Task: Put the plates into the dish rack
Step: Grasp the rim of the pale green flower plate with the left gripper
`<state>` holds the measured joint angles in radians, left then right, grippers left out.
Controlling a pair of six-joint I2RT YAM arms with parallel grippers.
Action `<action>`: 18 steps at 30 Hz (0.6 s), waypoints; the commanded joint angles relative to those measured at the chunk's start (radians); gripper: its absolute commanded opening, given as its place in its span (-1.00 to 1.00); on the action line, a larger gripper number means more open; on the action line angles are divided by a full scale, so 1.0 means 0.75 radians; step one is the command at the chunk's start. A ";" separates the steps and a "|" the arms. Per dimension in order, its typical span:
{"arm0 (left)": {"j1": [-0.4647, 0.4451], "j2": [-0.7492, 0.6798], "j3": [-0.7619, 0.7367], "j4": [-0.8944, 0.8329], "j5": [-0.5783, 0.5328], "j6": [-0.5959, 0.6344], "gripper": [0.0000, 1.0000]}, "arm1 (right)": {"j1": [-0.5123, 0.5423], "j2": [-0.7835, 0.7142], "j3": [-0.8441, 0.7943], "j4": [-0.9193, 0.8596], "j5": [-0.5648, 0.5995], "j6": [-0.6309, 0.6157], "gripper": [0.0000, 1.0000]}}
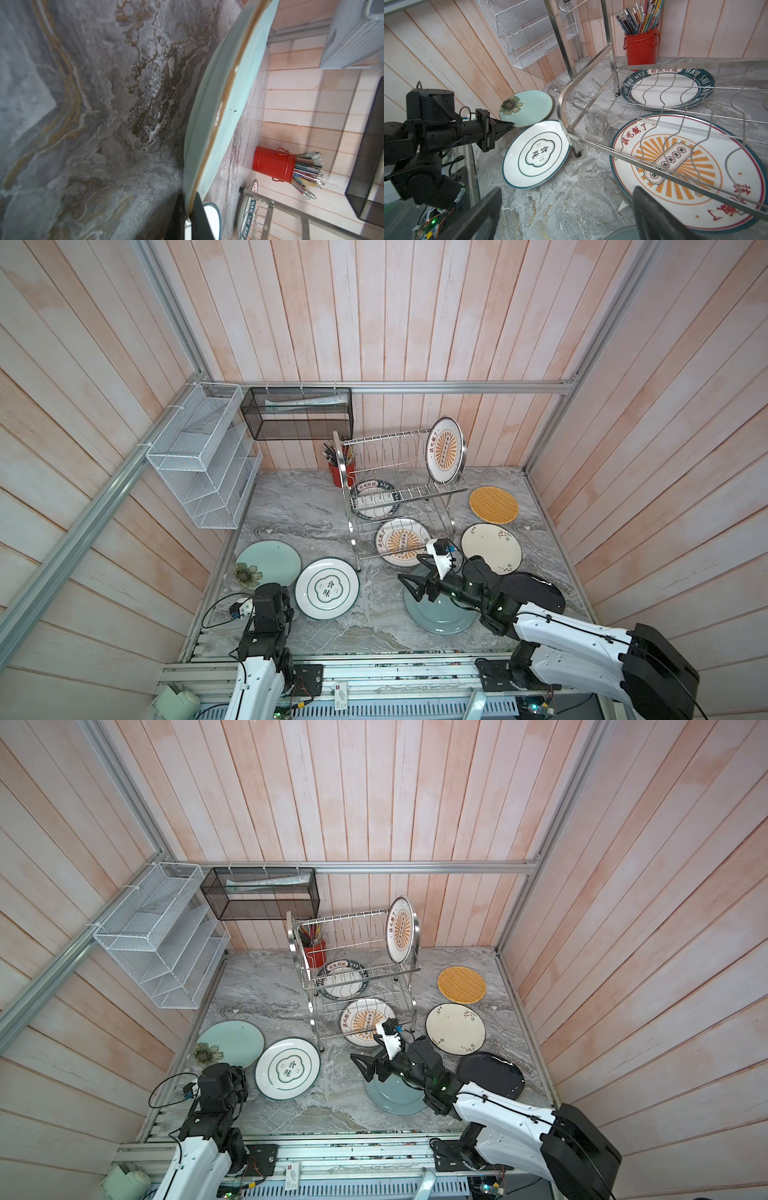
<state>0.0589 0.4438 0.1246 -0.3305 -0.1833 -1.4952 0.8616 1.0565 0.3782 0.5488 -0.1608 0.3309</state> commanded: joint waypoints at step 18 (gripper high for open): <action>0.030 -0.070 0.252 -0.006 0.055 0.359 -1.00 | 0.010 0.035 0.025 -0.008 0.028 -0.026 0.95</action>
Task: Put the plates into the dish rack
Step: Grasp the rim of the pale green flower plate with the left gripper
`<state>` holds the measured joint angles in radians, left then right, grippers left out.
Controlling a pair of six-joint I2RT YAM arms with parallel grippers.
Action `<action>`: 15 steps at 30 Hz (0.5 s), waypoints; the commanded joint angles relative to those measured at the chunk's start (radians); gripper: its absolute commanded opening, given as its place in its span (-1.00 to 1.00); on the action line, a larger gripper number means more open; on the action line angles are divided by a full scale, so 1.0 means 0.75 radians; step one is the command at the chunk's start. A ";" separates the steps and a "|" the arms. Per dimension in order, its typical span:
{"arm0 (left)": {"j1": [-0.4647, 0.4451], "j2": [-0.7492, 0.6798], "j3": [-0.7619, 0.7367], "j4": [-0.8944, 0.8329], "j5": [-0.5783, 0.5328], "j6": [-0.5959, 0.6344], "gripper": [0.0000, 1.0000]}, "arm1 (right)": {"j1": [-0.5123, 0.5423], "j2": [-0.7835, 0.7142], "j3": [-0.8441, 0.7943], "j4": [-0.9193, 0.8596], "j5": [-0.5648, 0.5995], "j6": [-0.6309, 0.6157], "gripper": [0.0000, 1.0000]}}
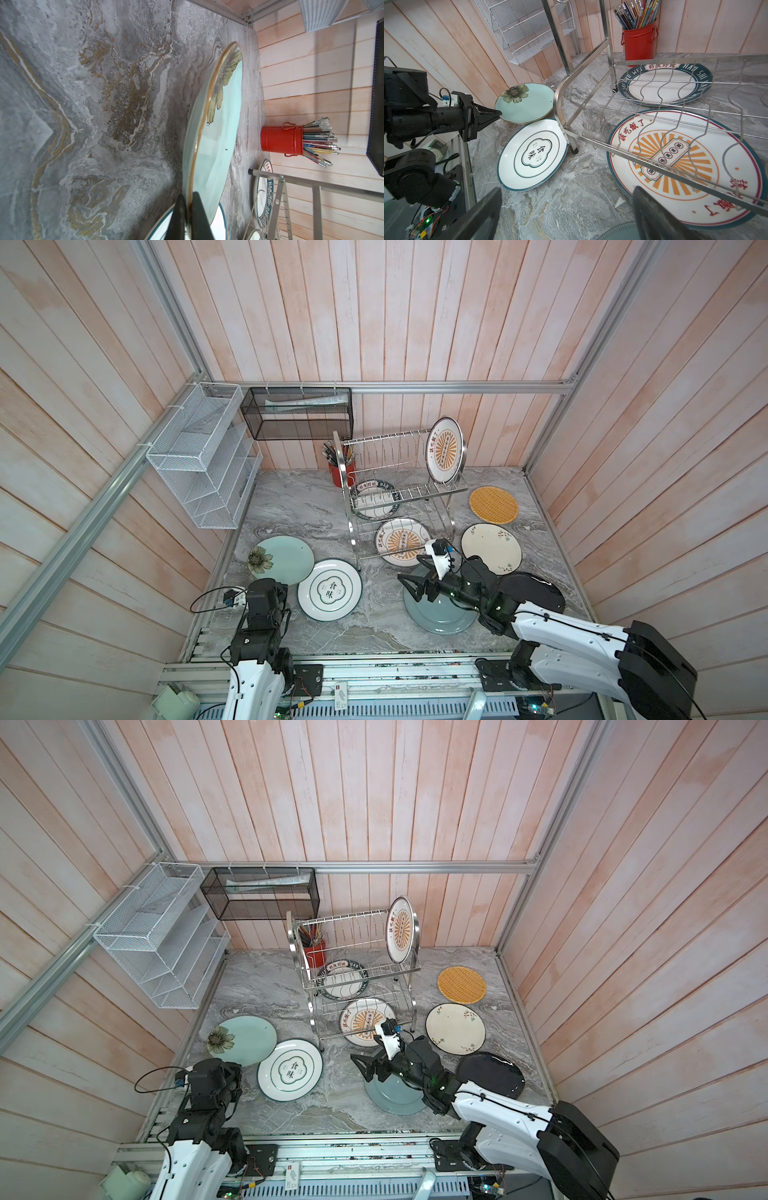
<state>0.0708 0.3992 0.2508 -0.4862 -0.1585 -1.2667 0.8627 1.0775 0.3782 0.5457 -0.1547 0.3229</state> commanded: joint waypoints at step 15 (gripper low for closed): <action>0.230 0.555 -0.012 0.884 0.358 0.046 -1.00 | 0.012 0.012 0.030 -0.012 0.022 -0.024 0.95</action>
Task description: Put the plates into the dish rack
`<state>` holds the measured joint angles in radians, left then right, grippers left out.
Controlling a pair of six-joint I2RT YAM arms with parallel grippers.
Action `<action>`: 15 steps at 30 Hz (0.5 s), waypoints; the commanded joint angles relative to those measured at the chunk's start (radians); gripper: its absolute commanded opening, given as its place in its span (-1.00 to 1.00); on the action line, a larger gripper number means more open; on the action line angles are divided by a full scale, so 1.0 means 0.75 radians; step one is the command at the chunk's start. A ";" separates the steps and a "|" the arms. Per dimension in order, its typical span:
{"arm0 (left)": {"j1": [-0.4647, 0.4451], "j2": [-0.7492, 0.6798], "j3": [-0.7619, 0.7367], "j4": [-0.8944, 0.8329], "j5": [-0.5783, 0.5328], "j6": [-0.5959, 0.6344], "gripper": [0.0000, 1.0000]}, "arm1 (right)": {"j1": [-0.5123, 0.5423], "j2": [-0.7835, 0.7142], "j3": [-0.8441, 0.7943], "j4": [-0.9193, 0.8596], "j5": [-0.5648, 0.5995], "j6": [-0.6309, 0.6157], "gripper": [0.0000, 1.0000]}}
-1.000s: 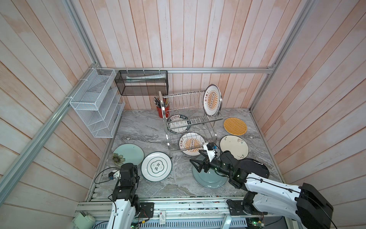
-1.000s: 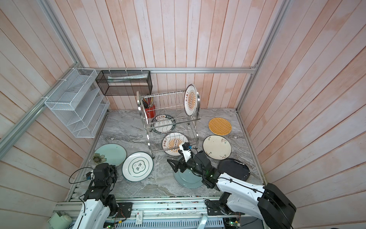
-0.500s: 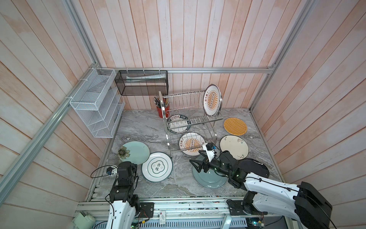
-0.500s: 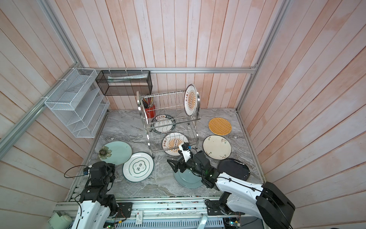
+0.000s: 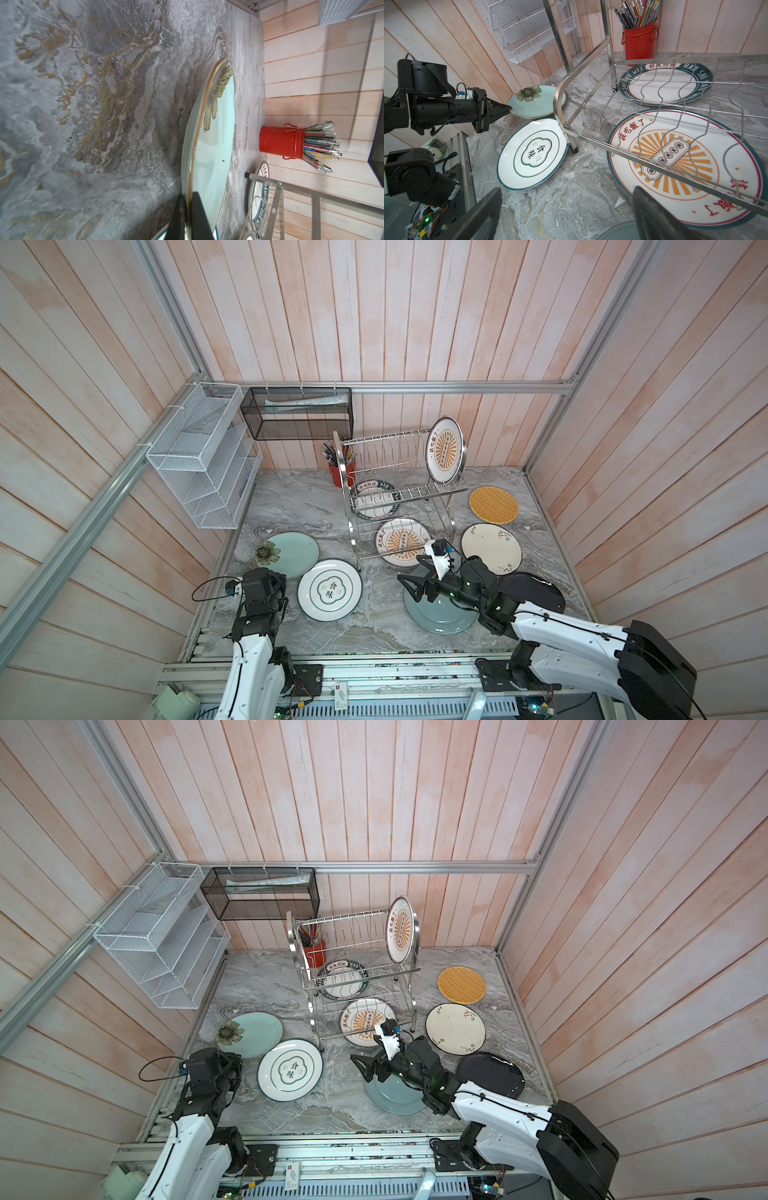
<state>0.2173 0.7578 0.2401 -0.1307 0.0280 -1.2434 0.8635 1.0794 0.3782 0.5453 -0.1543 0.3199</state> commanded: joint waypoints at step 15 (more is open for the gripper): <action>0.115 0.790 -0.061 1.132 0.306 0.085 -0.94 | 0.015 0.011 0.030 -0.013 0.032 -0.036 0.95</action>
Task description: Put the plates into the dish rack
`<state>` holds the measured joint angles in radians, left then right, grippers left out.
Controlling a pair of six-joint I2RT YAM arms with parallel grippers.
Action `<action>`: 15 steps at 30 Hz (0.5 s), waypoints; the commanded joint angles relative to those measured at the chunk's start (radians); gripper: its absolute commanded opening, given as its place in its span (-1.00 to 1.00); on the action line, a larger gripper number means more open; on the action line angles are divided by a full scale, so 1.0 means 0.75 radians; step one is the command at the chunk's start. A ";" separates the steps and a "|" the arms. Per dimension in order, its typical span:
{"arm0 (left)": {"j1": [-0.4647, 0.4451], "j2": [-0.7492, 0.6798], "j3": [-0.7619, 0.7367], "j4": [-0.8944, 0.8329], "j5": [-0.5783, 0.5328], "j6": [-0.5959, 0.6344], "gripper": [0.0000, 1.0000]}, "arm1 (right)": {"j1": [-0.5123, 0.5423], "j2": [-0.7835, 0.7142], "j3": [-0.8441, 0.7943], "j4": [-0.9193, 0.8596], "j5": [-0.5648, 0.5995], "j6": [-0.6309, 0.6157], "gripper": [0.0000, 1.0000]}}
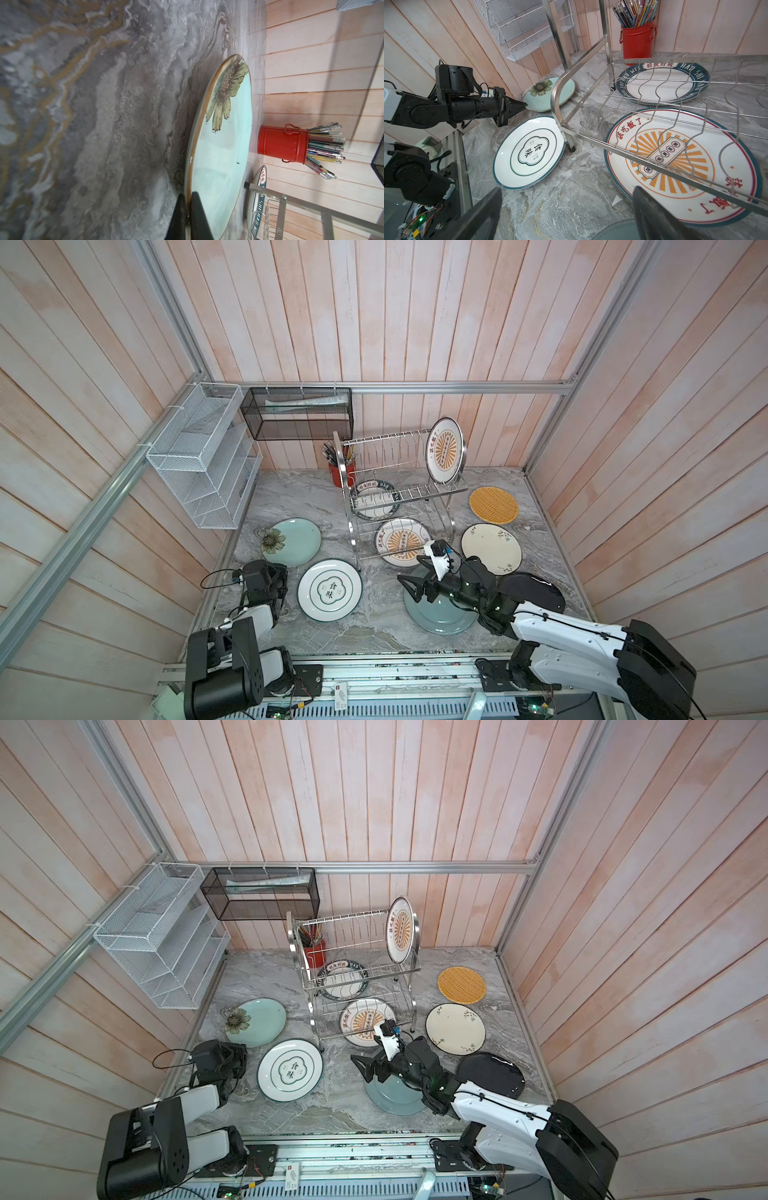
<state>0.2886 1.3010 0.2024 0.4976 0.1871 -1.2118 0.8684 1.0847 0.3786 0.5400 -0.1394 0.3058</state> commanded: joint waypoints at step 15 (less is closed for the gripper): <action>0.109 0.240 0.020 0.313 0.229 0.064 -0.05 | 0.018 -0.031 0.030 -0.020 0.023 -0.023 0.95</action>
<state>0.3561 1.4487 0.2016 0.7052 0.3058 -1.1770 0.8753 1.0805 0.3786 0.5331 -0.1356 0.3046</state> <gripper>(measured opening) 0.461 0.979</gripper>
